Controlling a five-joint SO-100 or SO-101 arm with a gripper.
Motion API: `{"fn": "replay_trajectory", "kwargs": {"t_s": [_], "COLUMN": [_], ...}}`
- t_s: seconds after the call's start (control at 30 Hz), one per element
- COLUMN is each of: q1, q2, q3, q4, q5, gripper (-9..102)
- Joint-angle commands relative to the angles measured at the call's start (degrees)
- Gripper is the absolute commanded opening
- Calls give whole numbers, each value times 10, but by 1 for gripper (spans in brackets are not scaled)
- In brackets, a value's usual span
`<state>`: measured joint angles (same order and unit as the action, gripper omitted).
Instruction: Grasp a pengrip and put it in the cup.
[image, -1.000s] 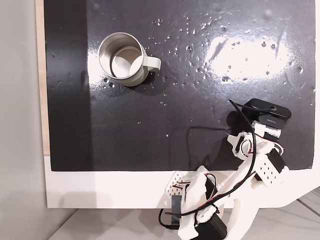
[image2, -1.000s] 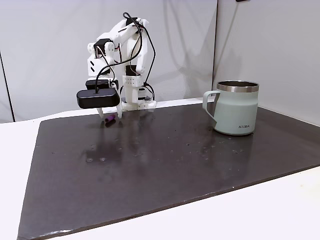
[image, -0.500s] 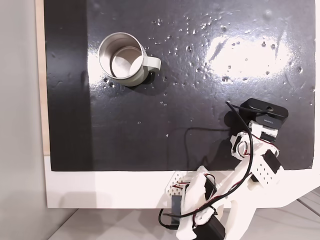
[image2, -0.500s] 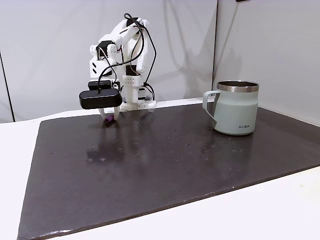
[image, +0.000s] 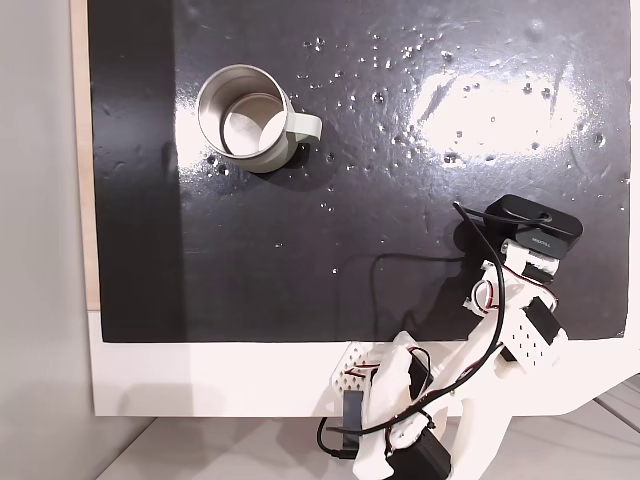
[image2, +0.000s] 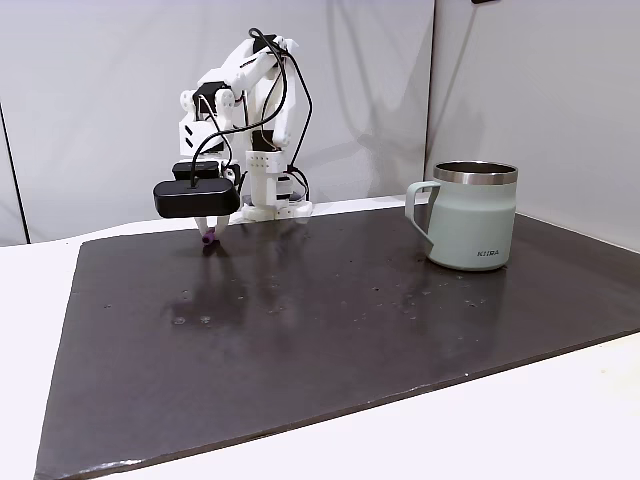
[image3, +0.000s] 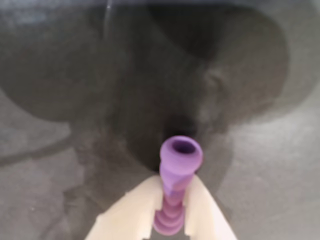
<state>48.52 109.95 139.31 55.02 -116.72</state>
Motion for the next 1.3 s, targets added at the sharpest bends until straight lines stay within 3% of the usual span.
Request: {"fn": "replay_trajectory", "kwargs": {"t_s": [0.0,0.33,0.8,1.03,1.27], "q1": [-28,-166,-384,-504,-608], "q2": [10,66,55,58,62], "q3": [-12,-60,-351,-425,-430], "q4": [-9,-1,142,143,83], "q5": [53,318,695,825,969], "gripper": [3,2,0,0,0]}}
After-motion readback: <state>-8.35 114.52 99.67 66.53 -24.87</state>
